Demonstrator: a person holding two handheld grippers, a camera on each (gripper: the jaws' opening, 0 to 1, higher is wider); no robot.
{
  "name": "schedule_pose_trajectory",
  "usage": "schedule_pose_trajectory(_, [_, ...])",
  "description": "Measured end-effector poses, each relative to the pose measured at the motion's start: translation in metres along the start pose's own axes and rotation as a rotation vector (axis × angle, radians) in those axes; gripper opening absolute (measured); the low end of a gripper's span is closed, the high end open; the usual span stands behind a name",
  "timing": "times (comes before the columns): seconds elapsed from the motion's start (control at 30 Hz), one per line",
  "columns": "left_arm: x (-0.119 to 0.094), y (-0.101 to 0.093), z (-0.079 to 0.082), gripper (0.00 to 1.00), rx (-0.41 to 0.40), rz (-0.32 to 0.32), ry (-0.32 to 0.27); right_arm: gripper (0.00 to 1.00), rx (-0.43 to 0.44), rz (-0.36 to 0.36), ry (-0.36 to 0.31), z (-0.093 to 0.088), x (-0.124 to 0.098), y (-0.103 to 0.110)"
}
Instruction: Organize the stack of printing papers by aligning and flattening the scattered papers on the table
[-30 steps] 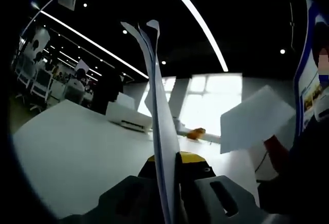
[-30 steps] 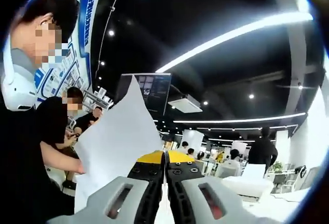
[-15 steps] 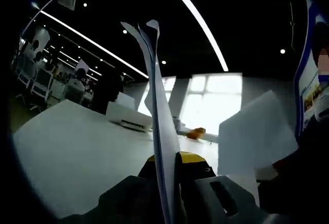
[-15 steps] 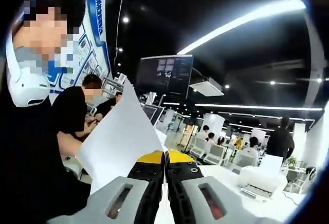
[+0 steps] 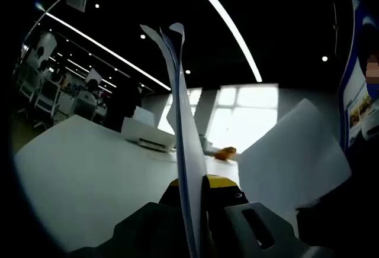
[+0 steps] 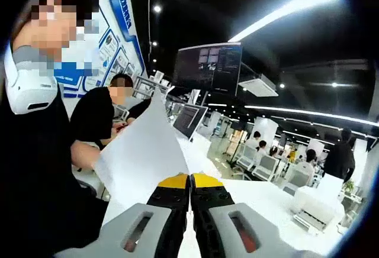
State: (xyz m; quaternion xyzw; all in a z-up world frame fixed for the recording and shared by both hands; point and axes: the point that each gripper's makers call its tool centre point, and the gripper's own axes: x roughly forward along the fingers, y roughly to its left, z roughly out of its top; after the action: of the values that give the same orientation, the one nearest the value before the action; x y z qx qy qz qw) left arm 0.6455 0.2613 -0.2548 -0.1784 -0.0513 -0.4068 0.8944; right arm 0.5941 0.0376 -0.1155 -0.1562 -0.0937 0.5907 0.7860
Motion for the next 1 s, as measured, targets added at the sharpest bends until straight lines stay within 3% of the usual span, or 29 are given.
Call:
schedule_pose_trajectory(0.37, [0.0, 0.0, 0.0, 0.06, 0.003, -0.004, 0.001, 0.0, -0.017, 0.041, 0.102, -0.02, 0.035, -0.009])
schedule_pose_trajectory(1.0, [-0.001, 0.002, 0.0, 0.06, 0.01, -0.006, 0.006, 0.0, -0.007, 0.095, 0.232, -0.04, 0.06, -0.027])
